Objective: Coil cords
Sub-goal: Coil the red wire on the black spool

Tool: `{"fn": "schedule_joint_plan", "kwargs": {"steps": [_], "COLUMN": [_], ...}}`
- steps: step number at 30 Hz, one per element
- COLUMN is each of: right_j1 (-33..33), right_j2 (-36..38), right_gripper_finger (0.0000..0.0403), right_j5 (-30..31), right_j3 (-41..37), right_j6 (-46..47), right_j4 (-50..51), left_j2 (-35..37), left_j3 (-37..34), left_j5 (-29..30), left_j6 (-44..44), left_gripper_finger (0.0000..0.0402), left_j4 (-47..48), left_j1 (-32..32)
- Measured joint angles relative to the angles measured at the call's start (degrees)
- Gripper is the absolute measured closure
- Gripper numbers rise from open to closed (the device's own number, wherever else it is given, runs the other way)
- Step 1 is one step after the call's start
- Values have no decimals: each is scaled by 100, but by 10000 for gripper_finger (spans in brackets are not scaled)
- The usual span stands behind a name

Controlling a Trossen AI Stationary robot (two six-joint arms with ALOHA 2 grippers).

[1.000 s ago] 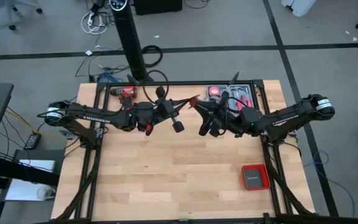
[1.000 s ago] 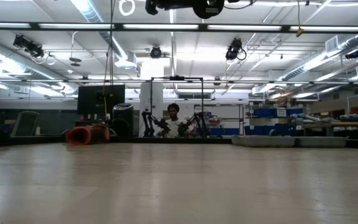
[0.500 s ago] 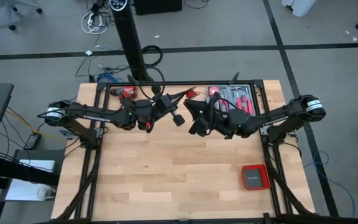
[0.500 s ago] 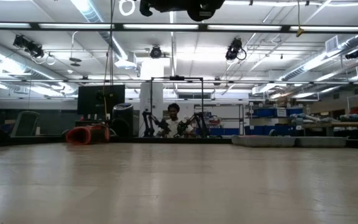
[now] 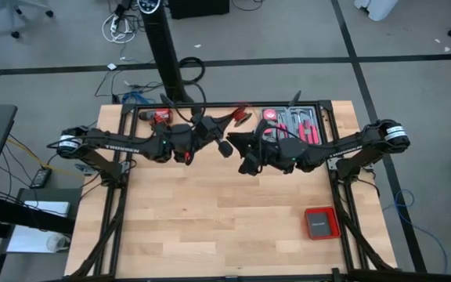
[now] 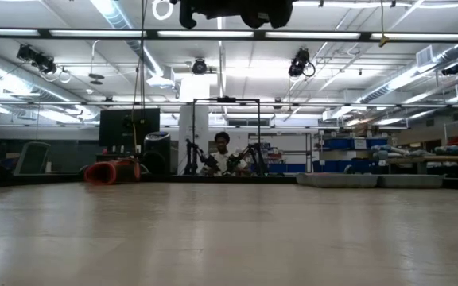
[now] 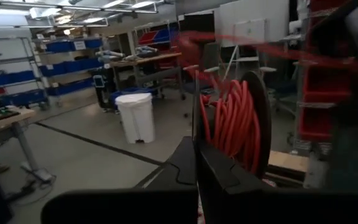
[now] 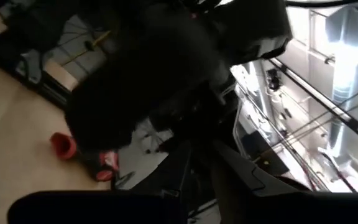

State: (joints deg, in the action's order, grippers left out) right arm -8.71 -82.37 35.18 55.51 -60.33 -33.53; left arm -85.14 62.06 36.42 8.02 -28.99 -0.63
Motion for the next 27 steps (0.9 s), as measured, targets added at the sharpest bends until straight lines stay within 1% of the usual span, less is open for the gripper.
{"fn": "schedule_joint_plan", "kwargs": {"steps": [2,8,11,15,17,20,22,25,27], "right_j1": [4,118,60,-71,-117,-137,-145,-219,-335], "right_j2": [0,2,4,115,217,266,258,258,258], "right_gripper_finger": [344,344,344,344,344,344,344,344,344], "right_j5": [-52,108,129,387,213,-414,-508,-362,-53], "right_j3": [0,0,0,-2,-2,0,-2,-2,-2], "right_j6": [78,401,597,1088,1601,2343,2592,2826,2874], "right_j4": [156,525,627,1124,1481,2224,2652,2990,3129], "left_j2": [0,2,2,2,2,2,4,4,4], "left_j3": [0,2,2,6,7,7,7,7,9], "left_j5": [-32,-245,-264,-254,-253,-258,-258,-259,-259], "left_j6": [-102,-250,-244,-164,-59,103,305,422,431], "left_gripper_finger": [401,401,401,401,401,401,401,401,401], "left_j4": [-9,-46,-32,-25,-22,-139,-251,-346,-339], "left_j1": [9,5,-2,-19,-17,-15,-15,-15,-17]}}
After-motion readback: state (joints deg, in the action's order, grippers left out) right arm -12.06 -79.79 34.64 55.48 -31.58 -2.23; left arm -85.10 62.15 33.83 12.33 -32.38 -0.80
